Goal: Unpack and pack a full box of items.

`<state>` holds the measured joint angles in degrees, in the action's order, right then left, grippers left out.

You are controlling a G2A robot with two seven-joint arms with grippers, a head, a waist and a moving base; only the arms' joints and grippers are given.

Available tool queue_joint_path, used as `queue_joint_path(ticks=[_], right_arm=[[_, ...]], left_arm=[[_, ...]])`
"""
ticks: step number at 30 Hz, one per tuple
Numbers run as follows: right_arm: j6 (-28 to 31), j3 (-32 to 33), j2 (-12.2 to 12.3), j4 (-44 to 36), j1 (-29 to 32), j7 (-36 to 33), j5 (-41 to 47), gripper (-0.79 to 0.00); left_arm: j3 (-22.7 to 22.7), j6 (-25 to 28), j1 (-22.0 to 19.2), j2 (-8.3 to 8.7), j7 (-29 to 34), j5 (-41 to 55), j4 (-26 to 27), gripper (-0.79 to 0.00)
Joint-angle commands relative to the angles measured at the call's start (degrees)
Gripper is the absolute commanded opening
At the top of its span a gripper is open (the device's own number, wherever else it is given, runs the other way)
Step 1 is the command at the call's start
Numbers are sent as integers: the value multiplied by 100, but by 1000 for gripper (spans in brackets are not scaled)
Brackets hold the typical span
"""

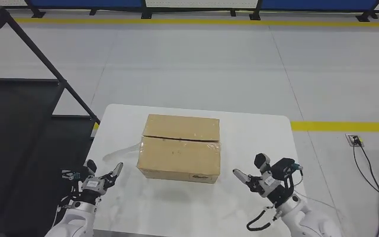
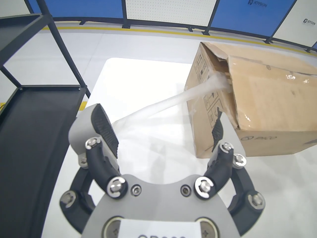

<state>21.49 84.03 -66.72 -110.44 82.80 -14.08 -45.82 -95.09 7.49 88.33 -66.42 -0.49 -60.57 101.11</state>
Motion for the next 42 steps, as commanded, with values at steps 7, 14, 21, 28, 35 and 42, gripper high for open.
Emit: queue_joint_path(ticks=[7, 14, 21, 28, 35, 42], right_arm=[[402, -500, -46, 1092, -1254, -1034, 1797, 0], [6, -1042, -142, 1729, -1961, -1238, 2069, 0], [-22, -1448, -241, 2317, -2489, -1272, 2381, 0], [515, -1500, -267, 2670, -2762, -1724, 3312, 0], [1499, -1184, -159, 2732, -2708, -2888, 4756, 0], [2228, -1028, 40, 2406, -2463, -4644, 5741, 0]], left_arm=[[18, 268, -437, -27, -20, 639, -245, 0], [37, 330, -428, -35, -32, 629, -175, 0], [66, 341, -392, -43, -43, 566, -146, 0], [173, 298, -469, -61, -33, 500, -270, 0], [206, 246, -542, -77, -42, 538, -302, 0], [262, 219, -616, -102, -110, 696, -258, 0]])
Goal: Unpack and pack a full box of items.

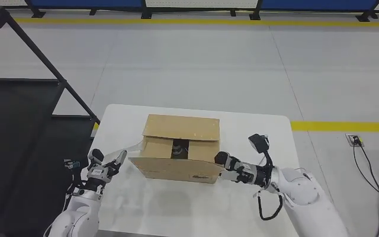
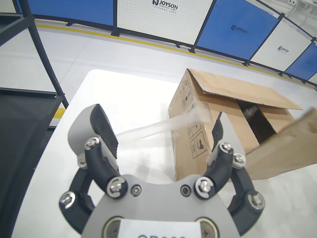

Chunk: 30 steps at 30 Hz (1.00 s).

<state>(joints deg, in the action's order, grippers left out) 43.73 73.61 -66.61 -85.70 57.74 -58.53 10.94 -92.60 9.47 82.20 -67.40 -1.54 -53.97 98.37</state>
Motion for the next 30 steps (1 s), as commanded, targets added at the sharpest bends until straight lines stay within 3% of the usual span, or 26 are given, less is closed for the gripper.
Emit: queue_joint_path(ticks=[1, 5, 12, 17, 20, 23, 30], right_arm=[[-52, -17, 62, -204, 87, -255, 9, 0], [-77, -185, 231, -634, 287, -281, -410, 0], [-97, -655, 521, -806, 347, -300, -1156, 0], [-301, -958, 614, -668, 126, -503, -1398, 0], [-430, -1071, 610, -578, -36, -552, -1447, 0], [-821, -1117, 575, -490, -174, -255, -1116, 0], [-2240, -990, 449, -203, -451, 803, 784, 0]], left_arm=[[19, 66, -6, -4, -11, 43, 42, 0], [36, 385, 51, 4, -46, 10, 114, 0], [-26, 1452, 294, 84, 77, -499, 147, 0], [-3, 2007, 415, 143, 320, -1000, -1, 0], [19, 2080, 461, 169, 374, -1396, -87, 0], [89, 1980, 473, 175, 373, -1679, -144, 0], [261, 1765, 461, 165, 314, -1868, -201, 0]])
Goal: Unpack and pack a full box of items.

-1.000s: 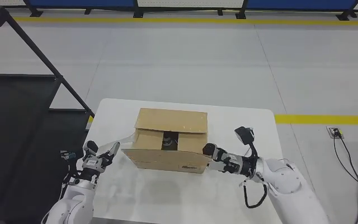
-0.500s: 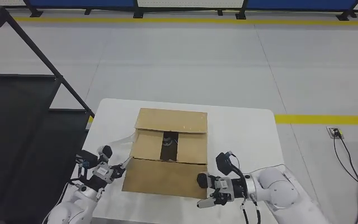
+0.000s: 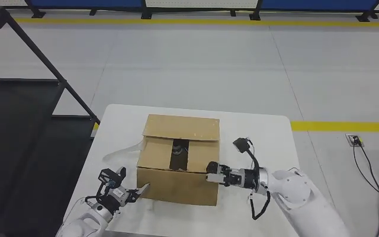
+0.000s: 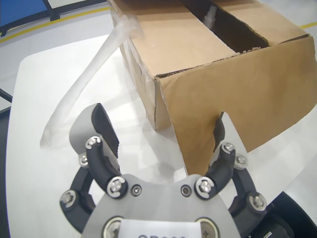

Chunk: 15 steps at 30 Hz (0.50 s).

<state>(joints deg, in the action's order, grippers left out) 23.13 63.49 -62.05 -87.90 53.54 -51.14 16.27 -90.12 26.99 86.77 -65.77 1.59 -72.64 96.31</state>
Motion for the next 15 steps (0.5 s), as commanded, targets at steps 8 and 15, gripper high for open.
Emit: queue_joint_path(ticks=[8, 15], right_arm=[[-180, 22, -7, 16, -32, 64, 250, 0], [-368, -54, -35, 11, 6, 203, 397, 0]], left_arm=[[13, 12, 4, 1, 1, -1, 5, 0], [13, 12, 4, 1, 1, -1, 5, 0]])
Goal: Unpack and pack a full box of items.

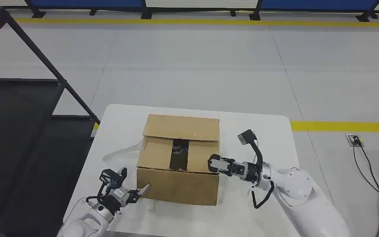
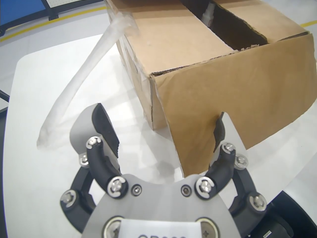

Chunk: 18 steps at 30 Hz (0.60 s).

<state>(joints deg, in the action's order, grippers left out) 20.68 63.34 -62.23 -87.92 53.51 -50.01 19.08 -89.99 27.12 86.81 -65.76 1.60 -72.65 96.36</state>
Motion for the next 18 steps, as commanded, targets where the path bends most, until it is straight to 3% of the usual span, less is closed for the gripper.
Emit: queue_joint_path(ticks=[1, 9, 14, 18], right_arm=[[-302, -71, -45, 133, -11, 248, 325, 0], [-1330, -572, -319, 1305, -772, 618, 1267, 0], [-1279, -858, -517, 1836, -1149, 1479, 1182, 0], [-750, -1003, -679, 1952, -1242, 2194, 1230, 0]], left_arm=[[0, 0, 0, 0, 0, 0, 0, 0], [0, 0, 0, 0, 0, 0, 0, 0], [0, 0, 0, 0, 0, 0, 0, 0], [0, 0, 0, 0, 0, 0, 0, 0]])
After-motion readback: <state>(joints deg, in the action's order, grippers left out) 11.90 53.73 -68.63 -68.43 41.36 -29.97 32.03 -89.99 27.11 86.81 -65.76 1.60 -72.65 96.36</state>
